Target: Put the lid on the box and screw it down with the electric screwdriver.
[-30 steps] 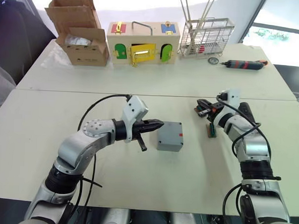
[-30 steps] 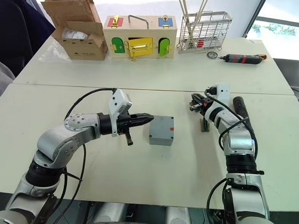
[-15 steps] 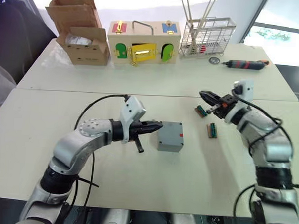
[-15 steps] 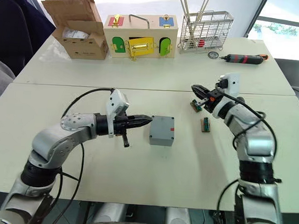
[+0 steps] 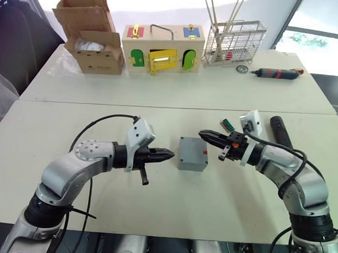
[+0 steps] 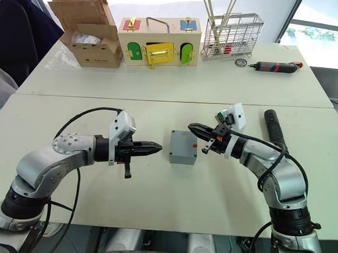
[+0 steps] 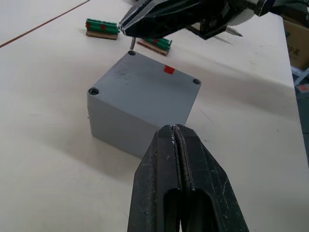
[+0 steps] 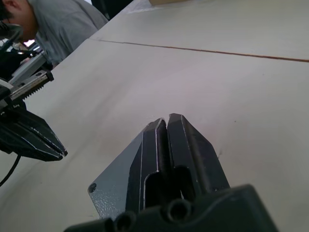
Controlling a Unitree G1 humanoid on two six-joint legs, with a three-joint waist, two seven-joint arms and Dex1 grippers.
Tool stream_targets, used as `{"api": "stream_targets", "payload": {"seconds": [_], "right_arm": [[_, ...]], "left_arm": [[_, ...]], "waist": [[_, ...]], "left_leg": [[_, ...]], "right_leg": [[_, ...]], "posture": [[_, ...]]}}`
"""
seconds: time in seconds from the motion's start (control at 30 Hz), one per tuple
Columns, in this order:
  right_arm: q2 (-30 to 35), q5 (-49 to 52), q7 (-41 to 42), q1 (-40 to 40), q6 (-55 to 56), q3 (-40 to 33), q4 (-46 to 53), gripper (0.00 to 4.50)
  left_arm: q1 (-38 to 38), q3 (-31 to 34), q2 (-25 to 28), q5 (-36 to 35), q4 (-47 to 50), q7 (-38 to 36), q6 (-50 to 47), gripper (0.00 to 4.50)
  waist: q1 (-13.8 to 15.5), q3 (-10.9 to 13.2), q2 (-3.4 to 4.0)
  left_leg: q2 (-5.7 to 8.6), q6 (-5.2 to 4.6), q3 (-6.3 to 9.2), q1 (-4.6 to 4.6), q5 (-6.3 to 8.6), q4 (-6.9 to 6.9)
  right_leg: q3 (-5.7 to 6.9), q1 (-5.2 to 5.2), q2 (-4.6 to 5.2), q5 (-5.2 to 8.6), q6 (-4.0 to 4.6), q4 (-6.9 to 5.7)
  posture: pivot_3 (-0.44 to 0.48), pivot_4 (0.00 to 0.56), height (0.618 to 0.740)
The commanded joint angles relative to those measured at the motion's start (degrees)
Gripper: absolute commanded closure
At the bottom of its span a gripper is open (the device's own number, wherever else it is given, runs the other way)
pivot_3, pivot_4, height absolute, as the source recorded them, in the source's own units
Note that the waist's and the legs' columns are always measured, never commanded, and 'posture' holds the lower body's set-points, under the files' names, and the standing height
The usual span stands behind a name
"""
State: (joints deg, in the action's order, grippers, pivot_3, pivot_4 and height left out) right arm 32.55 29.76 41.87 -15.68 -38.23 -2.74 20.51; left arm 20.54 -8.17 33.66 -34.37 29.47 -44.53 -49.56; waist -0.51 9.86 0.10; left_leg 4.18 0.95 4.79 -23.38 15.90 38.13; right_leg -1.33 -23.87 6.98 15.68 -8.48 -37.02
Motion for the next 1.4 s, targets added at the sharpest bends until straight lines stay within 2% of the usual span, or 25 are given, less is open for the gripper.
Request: {"api": "stream_targets", "payload": {"seconds": [0.03,0.8,1.1,1.2,1.4], "right_arm": [[0.03,-0.53,-0.07,0.15,1.98,-0.17,0.64,4.43],[-0.14,-3.33,-0.44,0.61,5.04,0.07,-3.64,4.43],[0.14,-4.56,0.48,0.19,5.41,2.35,-4.29,4.43],[0.38,-5.05,0.62,-0.01,5.86,2.38,-4.34,3.57],[2.89,-3.89,2.11,0.05,4.2,0.39,-2.24,0.61]], "left_arm": [[0.12,0.41,-0.08,-0.18,1.44,0.41,1.02,4.5],[0.44,-0.57,-1.6,0.35,0.55,1.79,2.05,4.5],[0.46,-0.63,-1.82,0.25,0.52,2.38,2.0,4.5],[0.43,-0.71,-1.98,0.26,0.53,2.47,2.02,4.5],[0.6,-0.39,-2.77,-0.14,0.18,2.5,2.2,4.5]], "waist": [[-0.09,0.0,0.0],[-0.05,0.0,0.0],[-0.09,0.0,0.0],[-0.08,0.0,0.0],[-0.02,0.0,0.0]], "left_leg": [[0.0,0.0,0.0,0.0,0.0,0.0],[-0.01,0.0,-0.01,0.0,0.0,0.0],[-0.01,0.0,-0.01,0.0,0.0,0.0],[-0.01,0.0,-0.01,0.0,0.0,0.0],[0.0,0.0,-0.01,0.0,0.0,0.0]], "right_leg": [[0.0,-0.01,0.0,0.0,0.0,0.0],[0.0,0.0,-0.01,0.0,0.0,0.0],[0.0,0.0,-0.01,0.0,0.0,-0.01],[0.0,0.0,-0.01,0.0,0.0,-0.01],[0.0,0.0,-0.01,0.0,0.0,0.0]], "posture": [[0.0,0.15,0.731],[0.0,0.15,0.731],[0.0,0.15,0.731],[0.0,0.15,0.731],[0.0,0.15,0.731]]}}
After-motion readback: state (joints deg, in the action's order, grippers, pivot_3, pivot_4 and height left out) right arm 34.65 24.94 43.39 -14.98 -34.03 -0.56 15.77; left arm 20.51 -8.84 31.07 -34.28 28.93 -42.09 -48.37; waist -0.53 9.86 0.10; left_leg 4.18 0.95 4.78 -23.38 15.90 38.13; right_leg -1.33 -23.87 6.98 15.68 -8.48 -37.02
